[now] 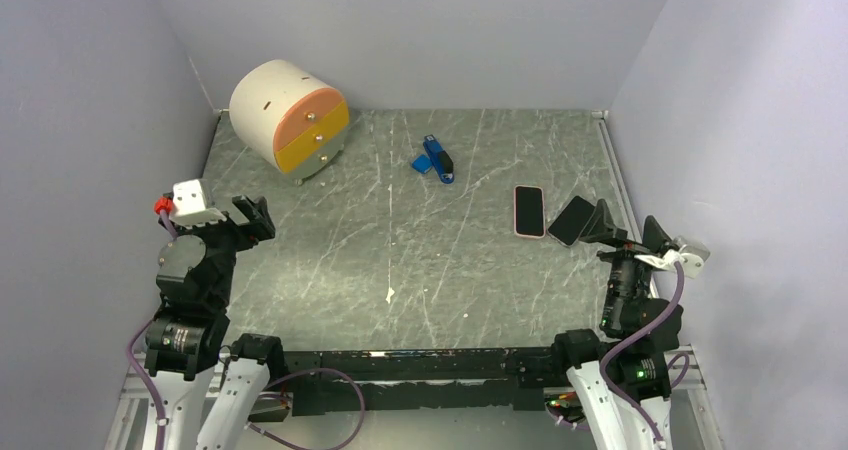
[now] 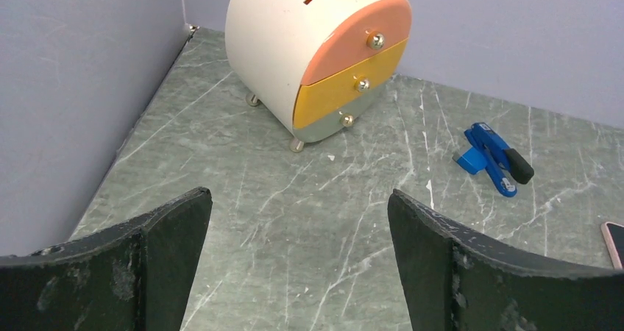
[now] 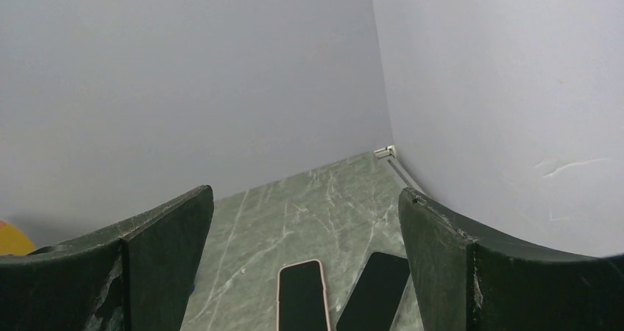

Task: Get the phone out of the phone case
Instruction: Pick up the phone at the center of the board.

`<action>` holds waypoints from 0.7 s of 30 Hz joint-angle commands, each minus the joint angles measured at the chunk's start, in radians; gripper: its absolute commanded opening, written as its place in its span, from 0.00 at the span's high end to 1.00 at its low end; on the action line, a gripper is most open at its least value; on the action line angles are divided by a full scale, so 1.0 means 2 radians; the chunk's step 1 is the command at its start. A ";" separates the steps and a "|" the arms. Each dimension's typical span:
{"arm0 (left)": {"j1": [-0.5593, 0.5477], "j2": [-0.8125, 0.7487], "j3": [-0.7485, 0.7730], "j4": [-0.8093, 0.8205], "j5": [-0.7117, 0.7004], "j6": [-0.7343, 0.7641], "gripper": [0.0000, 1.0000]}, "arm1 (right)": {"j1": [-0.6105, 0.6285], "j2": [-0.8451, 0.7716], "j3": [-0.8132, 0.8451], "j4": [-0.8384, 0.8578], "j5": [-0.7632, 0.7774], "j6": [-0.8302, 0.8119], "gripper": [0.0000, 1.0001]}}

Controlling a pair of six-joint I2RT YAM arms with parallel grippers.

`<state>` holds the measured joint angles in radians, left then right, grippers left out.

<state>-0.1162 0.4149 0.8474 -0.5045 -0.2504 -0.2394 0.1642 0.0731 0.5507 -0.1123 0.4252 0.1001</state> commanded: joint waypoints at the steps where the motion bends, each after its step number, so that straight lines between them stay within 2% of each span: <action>1: 0.003 0.005 0.004 0.015 0.008 -0.011 0.06 | 0.001 -0.004 0.011 0.005 0.019 0.016 0.01; 8: 0.005 0.009 0.004 0.013 0.024 -0.013 0.06 | 0.001 -0.010 0.013 -0.014 0.030 0.061 0.01; 14: 0.006 -0.002 0.010 0.009 0.038 -0.018 0.06 | 0.001 0.040 0.033 -0.053 0.035 0.116 0.01; 21: 0.006 -0.025 0.015 -0.008 0.050 -0.034 0.06 | 0.001 0.144 0.085 -0.151 0.021 0.166 0.01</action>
<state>-0.1101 0.3985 0.8486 -0.5175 -0.1833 -0.2733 0.1642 0.2504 0.6384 -0.2897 0.4808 0.3462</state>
